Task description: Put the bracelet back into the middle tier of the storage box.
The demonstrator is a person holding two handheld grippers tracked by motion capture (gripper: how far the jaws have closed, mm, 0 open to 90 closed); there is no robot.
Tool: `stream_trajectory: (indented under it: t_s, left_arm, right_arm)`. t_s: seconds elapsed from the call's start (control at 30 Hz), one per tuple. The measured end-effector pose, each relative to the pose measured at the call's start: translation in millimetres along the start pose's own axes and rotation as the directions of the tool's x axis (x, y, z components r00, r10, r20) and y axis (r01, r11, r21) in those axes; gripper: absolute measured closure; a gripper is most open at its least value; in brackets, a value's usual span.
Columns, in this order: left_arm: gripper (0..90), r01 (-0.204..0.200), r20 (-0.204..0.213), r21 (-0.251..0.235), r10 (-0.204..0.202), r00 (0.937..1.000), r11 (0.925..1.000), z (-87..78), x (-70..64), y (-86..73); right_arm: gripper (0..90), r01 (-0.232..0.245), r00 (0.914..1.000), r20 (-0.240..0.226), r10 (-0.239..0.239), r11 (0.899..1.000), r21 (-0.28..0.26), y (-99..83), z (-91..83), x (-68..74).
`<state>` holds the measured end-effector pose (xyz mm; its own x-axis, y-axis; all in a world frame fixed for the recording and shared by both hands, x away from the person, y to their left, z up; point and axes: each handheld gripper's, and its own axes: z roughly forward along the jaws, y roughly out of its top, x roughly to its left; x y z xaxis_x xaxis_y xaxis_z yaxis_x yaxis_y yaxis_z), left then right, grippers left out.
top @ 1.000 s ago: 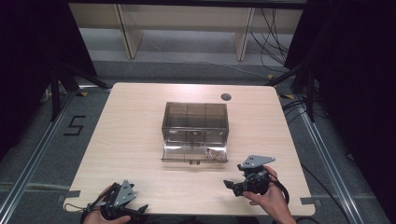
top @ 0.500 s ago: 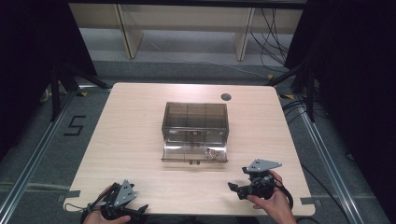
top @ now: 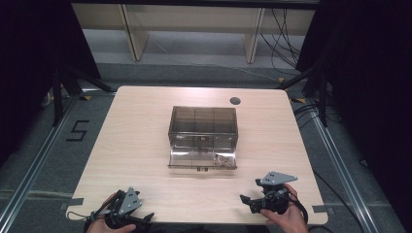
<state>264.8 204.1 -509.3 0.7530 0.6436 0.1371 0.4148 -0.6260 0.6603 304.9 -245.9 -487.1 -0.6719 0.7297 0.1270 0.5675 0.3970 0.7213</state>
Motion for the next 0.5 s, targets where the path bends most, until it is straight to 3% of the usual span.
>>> stream_trajectory:
  t_s: [0.03, 0.2, 0.3, 0.33, 0.47, 0.5]
  left_arm:
    - [15.5, 0.0, -0.002, -0.001, 0.0, 1.0, 1.0, 0.0, 0.1, 0.0]
    - [15.5, 0.006, 0.01, -0.006, -0.006, 0.9999, 1.0, 0.3, -0.9, 0.0]
    - [15.5, 0.004, 0.007, -0.007, -0.004, 1.0, 1.0, 0.3, -0.8, 0.1]
    - [15.5, 0.008, 0.01, -0.006, -0.008, 0.9999, 1.0, 0.5, -1.3, 0.0]
    - [15.5, -0.004, 0.004, -0.006, 0.004, 1.0, 1.0, 0.4, -0.6, 0.3]
    - [15.4, 0.01, 0.003, -0.023, -0.01, 0.9999, 0.9997, 1.7, -1.5, -0.5]
  right_arm:
    - [16.6, -0.021, 0.9998, 0.005, 0.021, 1.0, -0.002, -1.4, -0.5, 1.3]
    - [16.6, -0.019, 0.9998, 0.005, 0.019, 1.0, -0.003, -6.7, -1.7, -1.7]
    - [16.6, -0.057, 0.9982, 0.017, 0.057, 0.998, 0.01, -9.9, -2.4, 0.8]
    - [16.6, -0.031, 0.9994, 0.013, 0.031, 1.0, -0.001, -10.6, -1.6, -1.2]
    - [16.6, -0.031, 0.9993, 0.021, 0.031, 0.999, 0.014, -12.9, -2.6, 0.2]
    - [16.6, -0.029, 0.9993, 0.025, 0.028, 0.999, 0.02, -13.3, -3.2, 0.4]
